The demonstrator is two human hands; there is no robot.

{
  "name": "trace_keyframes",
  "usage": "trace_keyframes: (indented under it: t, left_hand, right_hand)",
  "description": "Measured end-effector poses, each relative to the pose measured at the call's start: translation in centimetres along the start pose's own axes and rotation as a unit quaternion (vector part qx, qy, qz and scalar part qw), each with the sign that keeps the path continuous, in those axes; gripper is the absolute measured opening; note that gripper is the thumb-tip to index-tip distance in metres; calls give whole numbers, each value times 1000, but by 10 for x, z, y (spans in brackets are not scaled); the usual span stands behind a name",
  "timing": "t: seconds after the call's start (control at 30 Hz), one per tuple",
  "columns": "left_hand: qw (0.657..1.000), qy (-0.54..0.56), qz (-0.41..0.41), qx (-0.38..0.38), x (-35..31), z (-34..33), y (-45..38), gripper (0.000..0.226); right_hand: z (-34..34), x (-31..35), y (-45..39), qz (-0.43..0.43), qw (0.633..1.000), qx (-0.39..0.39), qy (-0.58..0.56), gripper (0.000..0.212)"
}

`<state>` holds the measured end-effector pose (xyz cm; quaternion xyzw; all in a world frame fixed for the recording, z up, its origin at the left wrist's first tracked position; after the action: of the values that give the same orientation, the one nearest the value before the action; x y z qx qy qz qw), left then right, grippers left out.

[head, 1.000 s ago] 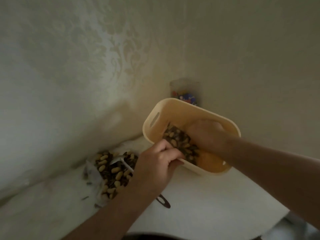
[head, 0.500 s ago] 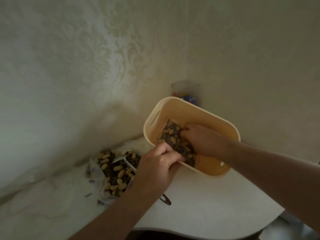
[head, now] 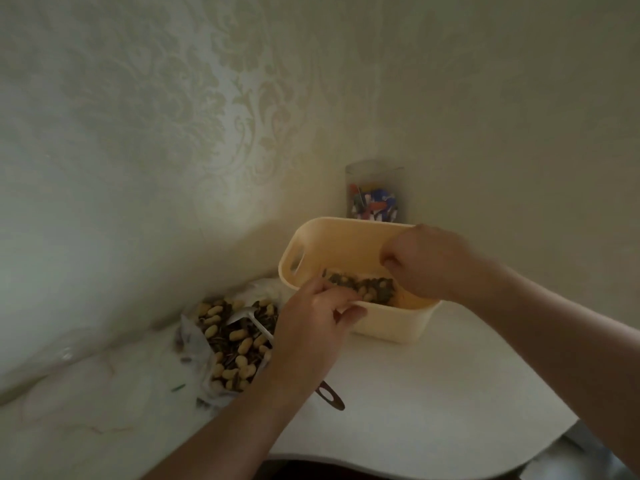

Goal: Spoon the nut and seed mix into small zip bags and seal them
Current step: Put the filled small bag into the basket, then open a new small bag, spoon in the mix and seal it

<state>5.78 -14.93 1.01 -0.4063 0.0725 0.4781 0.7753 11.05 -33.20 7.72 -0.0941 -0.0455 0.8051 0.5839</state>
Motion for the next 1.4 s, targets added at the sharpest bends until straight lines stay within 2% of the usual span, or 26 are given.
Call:
trace_keyframes:
  t: [0.13,0.23,0.37,0.4,0.47,0.53,0.57,0.7,0.83,0.93,1.0,1.13,1.17,1.23,1.3,1.4]
  left_hand:
    - [1000,12,0,-7,-1,-4,-14,22]
    - [1000,22,6,4,4,-10,-25,23]
    - [999,16,-16,43,9,-17,-33,33]
    - [999,8,-22,48,10,-16,-33,36]
    - [998,-3,-28,57,15,-8,-29,41]
    - [998,-5,-28,48,23,12,-22,38]
    - [999,-7,-21,35,28,28,-17,34]
    - [995,-89,48,6,71,104,11,22]
    - [976,-178,115,46,118,166,55,18]
    - [961,-223,155,60,143,192,90,13]
    - [951,-238,180,81,156,197,112,16]
    - [936,-239,182,185,163,178,146,42]
    - [935,-234,178,197,163,173,150,49]
    - [940,-233,177,175,163,173,150,56]
    - [942,-258,169,135,167,185,151,49]
    - [911,-312,195,188,178,194,158,33]
  right_hand:
    - [-5,-13,15,-45,988,-24,-144,24]
    - [-14,-20,15,-77,959,-57,-266,20]
    - [-18,-30,12,-119,930,-111,-330,18]
    - [-16,-27,13,-107,936,-126,-312,18]
    - [0,-4,19,-19,949,-206,-239,17]
    - [16,34,29,100,934,-277,-201,15]
    - [19,53,31,144,924,-289,-205,15]
    - [-4,109,14,200,915,-240,-256,16]
    - [-31,156,-17,189,913,-181,-314,18]
    - [-43,198,-36,219,908,-142,-326,19]
    - [-52,219,-39,247,899,-137,-335,17]
    - [-64,231,-35,265,892,-145,-337,16]
    - [-64,229,-33,255,892,-147,-342,16]
    - [-64,224,-28,246,895,-149,-340,14]
    - [-65,220,-24,245,899,-141,-335,13]
    - [-65,218,-21,234,904,-128,-335,15]
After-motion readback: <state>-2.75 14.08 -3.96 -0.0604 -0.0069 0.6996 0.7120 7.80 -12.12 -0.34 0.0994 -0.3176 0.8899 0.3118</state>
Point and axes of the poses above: each hand's wrist, its own y-axis away from the middle knuckle, its own z-axis out of the back of the hand, x = y × z, the point moved 5 cm from there along -y, towards the middle knuckle, and after that the axes turned 4 degrees about x, right-handed, at the moved point
